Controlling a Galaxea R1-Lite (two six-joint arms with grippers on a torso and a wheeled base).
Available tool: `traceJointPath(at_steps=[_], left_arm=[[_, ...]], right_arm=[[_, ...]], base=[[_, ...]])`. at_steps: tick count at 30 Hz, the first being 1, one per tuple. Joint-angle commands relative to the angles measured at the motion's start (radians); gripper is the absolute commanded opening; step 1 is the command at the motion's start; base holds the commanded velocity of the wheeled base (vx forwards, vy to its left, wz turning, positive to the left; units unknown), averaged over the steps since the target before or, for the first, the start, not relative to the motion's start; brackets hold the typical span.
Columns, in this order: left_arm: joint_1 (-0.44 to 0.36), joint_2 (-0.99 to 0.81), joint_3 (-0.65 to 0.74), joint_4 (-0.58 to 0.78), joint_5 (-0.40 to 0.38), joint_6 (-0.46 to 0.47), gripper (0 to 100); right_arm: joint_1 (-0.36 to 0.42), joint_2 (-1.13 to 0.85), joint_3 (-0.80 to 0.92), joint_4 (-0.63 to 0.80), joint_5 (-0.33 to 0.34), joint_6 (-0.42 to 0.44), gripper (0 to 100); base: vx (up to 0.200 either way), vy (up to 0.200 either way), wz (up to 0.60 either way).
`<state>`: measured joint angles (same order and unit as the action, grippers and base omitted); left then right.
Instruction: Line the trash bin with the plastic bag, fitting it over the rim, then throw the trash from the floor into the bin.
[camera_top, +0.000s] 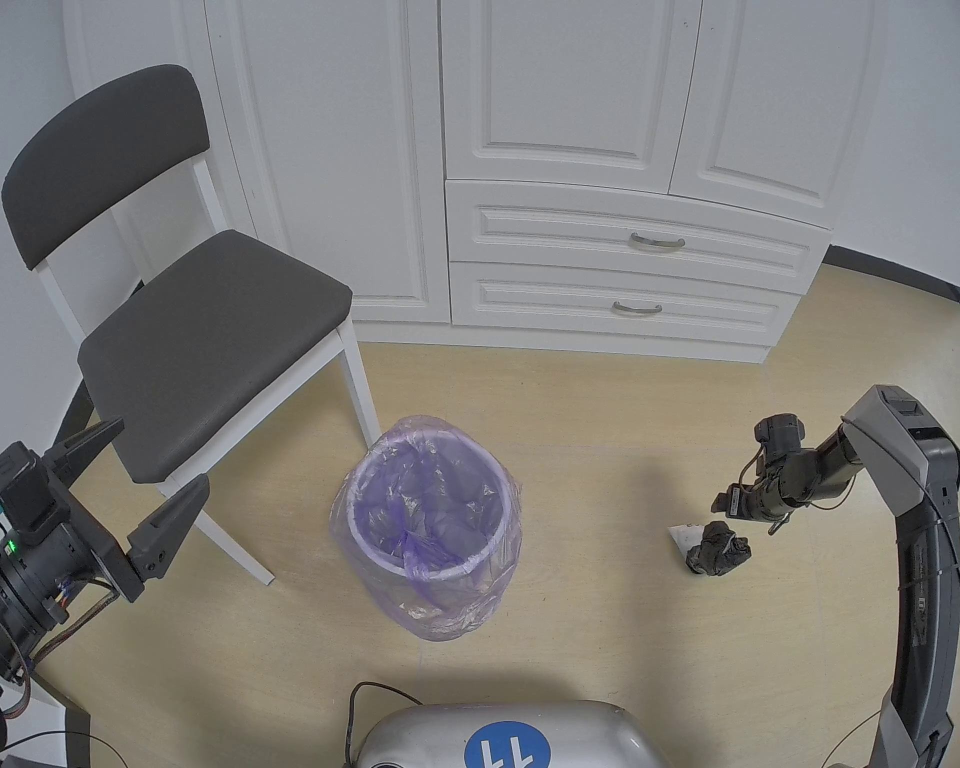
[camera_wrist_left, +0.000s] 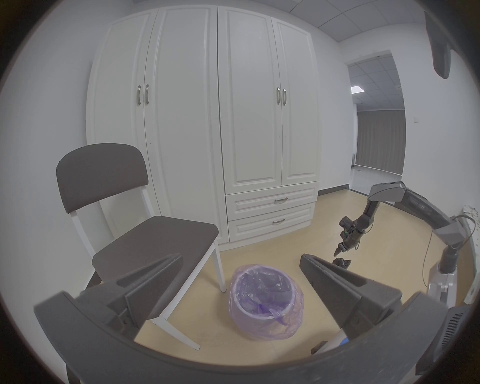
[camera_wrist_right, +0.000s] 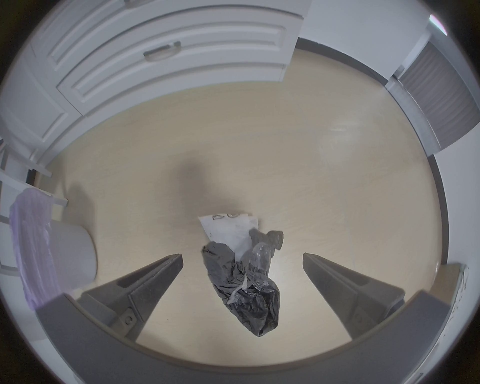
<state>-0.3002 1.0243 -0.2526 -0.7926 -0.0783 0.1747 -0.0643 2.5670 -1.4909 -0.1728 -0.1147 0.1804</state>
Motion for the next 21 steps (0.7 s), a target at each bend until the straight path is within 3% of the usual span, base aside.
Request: traceJointPath(at_steps=[1,3,5,6,7,12,13,14,17,19,21], left_arm=[[0.0,0.01,0.001,-0.001,0.0,0.0,100],[-0.002,0.016,0.003,0.001,0.0,0.002,100],[-0.002,0.017,0.003,0.001,0.0,0.0,100],[-0.002,0.03,0.01,0.001,0.0,0.002,100],[-0.002,0.033,0.01,0.001,0.0,0.0,100],[-0.004,0.037,0.009,-0.001,0.0,0.002,100],[-0.004,0.039,0.009,-0.001,0.0,0.002,100],[-0.019,0.042,0.009,-0.001,0.0,0.005,100],[-0.051,0.043,0.012,-0.001,0.0,0.023,100],[-0.059,0.042,0.021,-0.001,0.002,0.034,100],[-0.059,0.036,0.033,-0.001,0.002,0.058,100]], right_arm=[[0.0,-0.091,0.066,-0.063,0.004,-0.033,100],[-0.002,-0.085,0.061,-0.191,0.006,-0.144,100],[-0.003,-0.085,0.061,-0.203,0.006,-0.159,100],[-0.017,-0.073,0.049,-0.304,0.041,-0.311,100],[-0.026,-0.064,0.041,-0.33,0.072,-0.354,100],[-0.085,-0.068,0.096,-0.419,0.296,-0.473,100],[-0.091,-0.07,0.104,-0.424,0.314,-0.478,100],[-0.108,-0.073,0.109,-0.412,0.362,-0.483,100],[-0.126,-0.06,0.089,-0.346,0.403,-0.478,100],[-0.131,-0.062,0.061,-0.241,0.412,-0.476,100],[-0.132,-0.06,-0.042,-0.01,0.443,-0.452,100]], base=[[0.0,0.0,0.0],[0.0,0.0,0.0],[0.0,0.0,0.0],[0.0,0.0,0.0],[0.0,0.0,0.0],[0.0,0.0,0.0],[0.0,0.0,0.0],[0.0,0.0,0.0],[0.0,0.0,0.0],[0.0,0.0,0.0],[0.0,0.0,0.0]])
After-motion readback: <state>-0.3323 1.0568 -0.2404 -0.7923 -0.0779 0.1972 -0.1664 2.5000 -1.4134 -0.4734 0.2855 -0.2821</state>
